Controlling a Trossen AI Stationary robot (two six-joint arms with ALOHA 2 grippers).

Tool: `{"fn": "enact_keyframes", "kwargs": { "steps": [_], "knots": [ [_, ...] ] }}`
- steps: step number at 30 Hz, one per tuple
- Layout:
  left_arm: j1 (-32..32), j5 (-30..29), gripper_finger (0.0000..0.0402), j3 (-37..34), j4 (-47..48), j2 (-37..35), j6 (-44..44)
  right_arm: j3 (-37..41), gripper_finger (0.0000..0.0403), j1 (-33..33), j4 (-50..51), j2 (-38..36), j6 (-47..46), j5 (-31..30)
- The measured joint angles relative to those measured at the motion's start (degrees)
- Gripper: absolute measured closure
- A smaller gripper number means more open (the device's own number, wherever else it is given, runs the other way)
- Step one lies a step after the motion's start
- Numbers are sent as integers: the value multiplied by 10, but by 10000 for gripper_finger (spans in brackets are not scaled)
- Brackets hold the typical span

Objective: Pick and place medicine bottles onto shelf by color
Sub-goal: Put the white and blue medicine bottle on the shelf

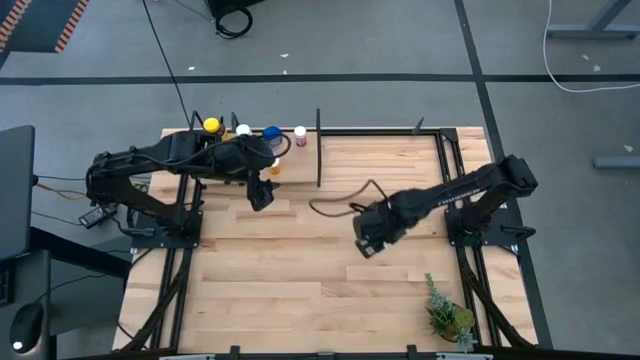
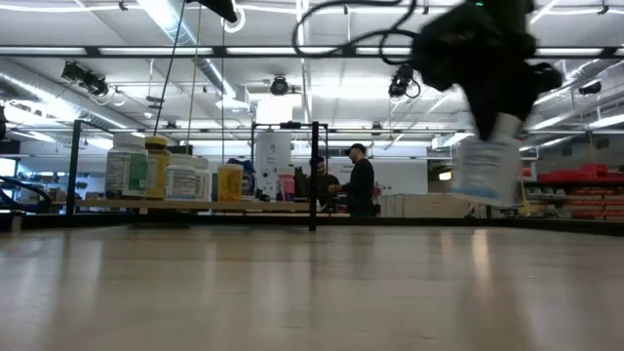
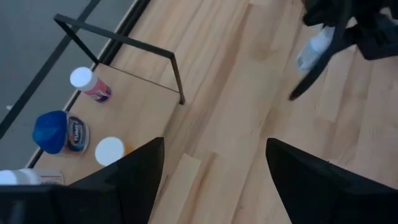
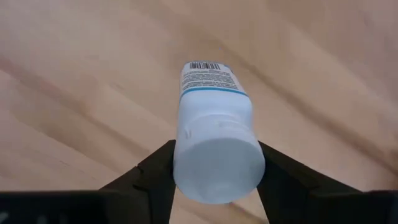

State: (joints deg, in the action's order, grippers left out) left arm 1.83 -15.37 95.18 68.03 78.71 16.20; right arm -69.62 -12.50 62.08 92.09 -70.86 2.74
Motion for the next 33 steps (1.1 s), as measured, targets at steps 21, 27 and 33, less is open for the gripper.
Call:
{"fn": "enact_keyframes", "kwargs": {
  "steps": [21,27,33],
  "knots": [
    [0,-16,114,0,-15,-91,58,-388,210,115,38,286,305,15],
    [0,-31,114,0,-1,-114,67,-541,210,136,124,387,352,18],
    [0,-40,114,0,5,-122,72,-606,210,156,131,438,356,16]
  ]
}}
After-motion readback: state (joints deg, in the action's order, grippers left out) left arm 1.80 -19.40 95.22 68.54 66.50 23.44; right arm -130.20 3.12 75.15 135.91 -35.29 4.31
